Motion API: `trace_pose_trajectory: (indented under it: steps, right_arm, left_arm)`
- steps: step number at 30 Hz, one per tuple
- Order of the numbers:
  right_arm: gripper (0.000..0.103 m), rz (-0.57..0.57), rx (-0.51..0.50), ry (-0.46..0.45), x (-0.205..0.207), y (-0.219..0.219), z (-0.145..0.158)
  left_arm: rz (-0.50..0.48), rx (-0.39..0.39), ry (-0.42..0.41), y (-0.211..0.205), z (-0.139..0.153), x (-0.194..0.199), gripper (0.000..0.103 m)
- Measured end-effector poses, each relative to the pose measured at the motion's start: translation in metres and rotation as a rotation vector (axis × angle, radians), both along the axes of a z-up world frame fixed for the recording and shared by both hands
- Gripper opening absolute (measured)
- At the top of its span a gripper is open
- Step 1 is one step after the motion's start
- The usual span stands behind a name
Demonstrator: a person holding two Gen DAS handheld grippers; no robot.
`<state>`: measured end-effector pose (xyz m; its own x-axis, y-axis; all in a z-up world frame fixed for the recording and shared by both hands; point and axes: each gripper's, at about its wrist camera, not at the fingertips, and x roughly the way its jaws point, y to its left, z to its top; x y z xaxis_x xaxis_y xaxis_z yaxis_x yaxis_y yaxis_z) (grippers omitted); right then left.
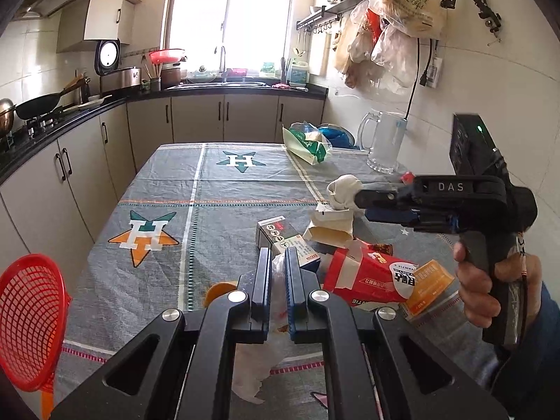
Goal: Collect trash
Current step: 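Grasp a white tissue with the left tool while the right grasps the white medicine box, then carry the tissue and white box to the red basket and open both tools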
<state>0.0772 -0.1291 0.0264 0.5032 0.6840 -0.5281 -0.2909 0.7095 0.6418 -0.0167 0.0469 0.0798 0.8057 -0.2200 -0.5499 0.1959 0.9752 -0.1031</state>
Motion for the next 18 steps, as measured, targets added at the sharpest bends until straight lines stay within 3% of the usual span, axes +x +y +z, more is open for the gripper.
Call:
trace_pose_trajectory:
  steps: [3, 7, 9, 10, 11, 12, 15, 18]
  right_arm:
    - [0.055, 0.049, -0.116, -0.056, 0.008, 0.013, 0.009]
    - [0.055, 0.129, -0.136, -0.052, 0.018, 0.024, -0.003]
    - [0.051, 0.159, -0.196, -0.087, 0.014, 0.037, -0.005]
    - [0.039, 0.165, -0.251, -0.123, 0.010, 0.044, -0.005]
    - [0.020, 0.183, -0.288, -0.148, 0.006, 0.051, -0.005]
    - [0.011, 0.194, -0.321, -0.169, 0.003, 0.056, -0.004]
    - [0.008, 0.181, -0.366, -0.235, -0.007, 0.060, 0.001]
    - [0.006, 0.166, -0.322, -0.279, -0.015, 0.055, 0.012]
  left_arm:
    - [-0.007, -0.008, 0.001, 0.001, 0.000, 0.001, 0.007]
    - [-0.009, -0.015, 0.004, 0.001, 0.000, 0.002, 0.007]
    - [-0.011, -0.022, 0.007, 0.002, 0.000, 0.003, 0.007]
    - [-0.011, -0.024, 0.006, 0.003, -0.001, 0.003, 0.007]
    - [-0.011, -0.025, 0.006, 0.003, -0.001, 0.003, 0.007]
    - [-0.009, -0.026, 0.006, 0.003, 0.000, 0.003, 0.007]
    - [-0.008, -0.042, 0.005, 0.006, 0.001, 0.004, 0.007]
    - [-0.001, -0.062, 0.004, 0.010, 0.006, 0.004, 0.007]
